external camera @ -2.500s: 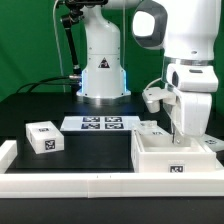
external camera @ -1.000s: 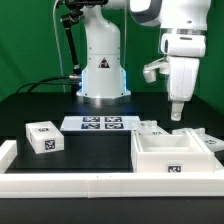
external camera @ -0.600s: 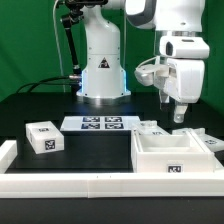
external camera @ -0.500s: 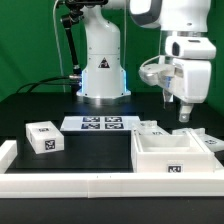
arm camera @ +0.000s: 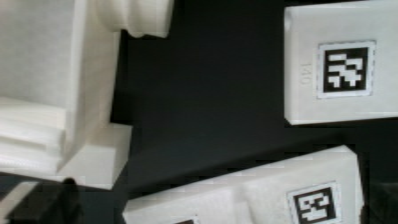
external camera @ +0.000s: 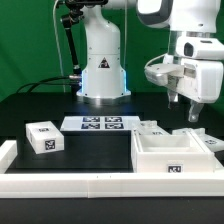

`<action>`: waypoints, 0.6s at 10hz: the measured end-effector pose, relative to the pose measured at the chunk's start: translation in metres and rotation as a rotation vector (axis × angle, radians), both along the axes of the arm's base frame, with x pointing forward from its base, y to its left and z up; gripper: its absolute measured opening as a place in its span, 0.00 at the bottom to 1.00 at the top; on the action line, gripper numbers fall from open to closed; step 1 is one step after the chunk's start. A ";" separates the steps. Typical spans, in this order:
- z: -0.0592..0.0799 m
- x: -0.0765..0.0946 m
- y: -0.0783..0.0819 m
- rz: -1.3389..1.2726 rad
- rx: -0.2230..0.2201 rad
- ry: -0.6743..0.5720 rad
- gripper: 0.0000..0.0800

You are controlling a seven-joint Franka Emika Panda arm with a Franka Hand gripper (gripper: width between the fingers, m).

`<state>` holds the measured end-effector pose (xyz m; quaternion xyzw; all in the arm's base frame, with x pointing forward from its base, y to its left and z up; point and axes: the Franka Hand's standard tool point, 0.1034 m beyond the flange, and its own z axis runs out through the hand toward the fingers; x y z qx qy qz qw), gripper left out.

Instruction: Assemble cabinet

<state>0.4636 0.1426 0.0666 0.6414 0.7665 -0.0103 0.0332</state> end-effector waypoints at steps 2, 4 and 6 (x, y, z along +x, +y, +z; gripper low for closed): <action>-0.007 -0.001 -0.003 0.184 0.005 0.021 1.00; -0.010 -0.004 0.011 0.238 0.013 0.028 1.00; -0.013 -0.005 0.014 0.256 0.012 0.031 1.00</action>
Offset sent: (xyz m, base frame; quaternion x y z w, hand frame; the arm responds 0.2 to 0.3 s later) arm -0.0016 0.0379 -0.0069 0.0104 0.0129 -0.1239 0.9922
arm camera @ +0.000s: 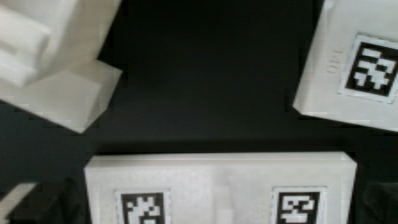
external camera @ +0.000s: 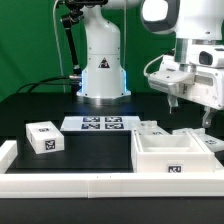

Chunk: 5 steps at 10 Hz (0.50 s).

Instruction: Assemble cabinet

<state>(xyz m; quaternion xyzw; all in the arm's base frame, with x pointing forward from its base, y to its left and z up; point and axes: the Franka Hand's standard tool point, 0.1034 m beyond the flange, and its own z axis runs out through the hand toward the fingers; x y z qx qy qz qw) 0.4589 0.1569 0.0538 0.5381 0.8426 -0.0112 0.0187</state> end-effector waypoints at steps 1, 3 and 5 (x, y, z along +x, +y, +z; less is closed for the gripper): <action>0.000 0.000 -0.001 -0.003 0.000 0.001 1.00; -0.003 -0.002 0.003 -0.002 0.001 0.006 1.00; -0.013 -0.006 0.017 0.013 0.010 0.024 1.00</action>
Offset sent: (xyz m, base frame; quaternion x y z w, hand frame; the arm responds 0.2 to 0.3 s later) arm -0.0012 0.0266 -0.0122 0.0151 0.0138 -0.0065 0.9998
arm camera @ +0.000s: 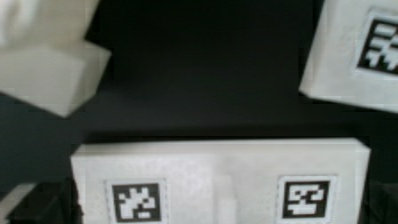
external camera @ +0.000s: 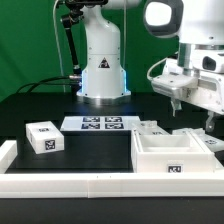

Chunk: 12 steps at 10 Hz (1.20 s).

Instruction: Assemble cabinet

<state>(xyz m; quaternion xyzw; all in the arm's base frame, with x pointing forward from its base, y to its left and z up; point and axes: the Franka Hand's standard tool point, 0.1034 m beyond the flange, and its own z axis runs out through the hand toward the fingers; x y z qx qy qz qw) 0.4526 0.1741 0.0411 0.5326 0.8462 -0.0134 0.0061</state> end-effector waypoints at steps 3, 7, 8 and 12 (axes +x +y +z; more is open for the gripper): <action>-0.009 -0.008 0.012 0.015 0.010 0.019 1.00; -0.023 -0.018 0.014 0.008 0.011 0.048 1.00; -0.024 -0.019 0.014 0.008 0.011 0.052 1.00; -0.027 -0.021 0.014 0.004 0.011 0.060 0.62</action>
Offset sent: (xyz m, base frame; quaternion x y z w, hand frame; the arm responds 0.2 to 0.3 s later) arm -0.0125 0.0177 -0.0134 -0.0043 0.0280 -0.0034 0.9996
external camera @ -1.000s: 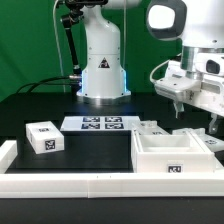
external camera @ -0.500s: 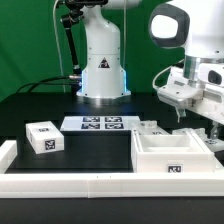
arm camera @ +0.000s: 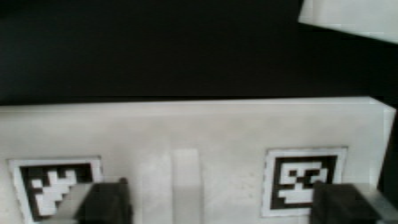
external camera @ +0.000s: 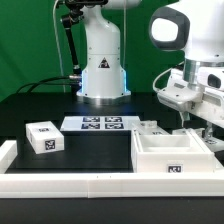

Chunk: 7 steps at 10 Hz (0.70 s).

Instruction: Assemble cabinet

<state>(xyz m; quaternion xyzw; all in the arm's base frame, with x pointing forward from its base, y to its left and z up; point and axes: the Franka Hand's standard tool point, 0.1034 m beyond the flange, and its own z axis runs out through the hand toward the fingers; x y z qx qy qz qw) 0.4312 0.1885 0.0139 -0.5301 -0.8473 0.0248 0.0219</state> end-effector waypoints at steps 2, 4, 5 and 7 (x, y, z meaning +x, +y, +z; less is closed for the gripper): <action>0.000 0.000 -0.001 -0.002 -0.001 0.001 0.45; 0.000 0.001 -0.003 -0.007 0.000 -0.001 0.09; 0.002 0.002 -0.003 -0.007 -0.001 -0.004 0.09; 0.001 0.002 -0.004 -0.010 -0.002 -0.002 0.08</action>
Offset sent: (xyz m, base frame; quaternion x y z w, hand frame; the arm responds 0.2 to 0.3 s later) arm 0.0014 -0.0033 0.0010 0.0008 0.0019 -0.0056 1.0000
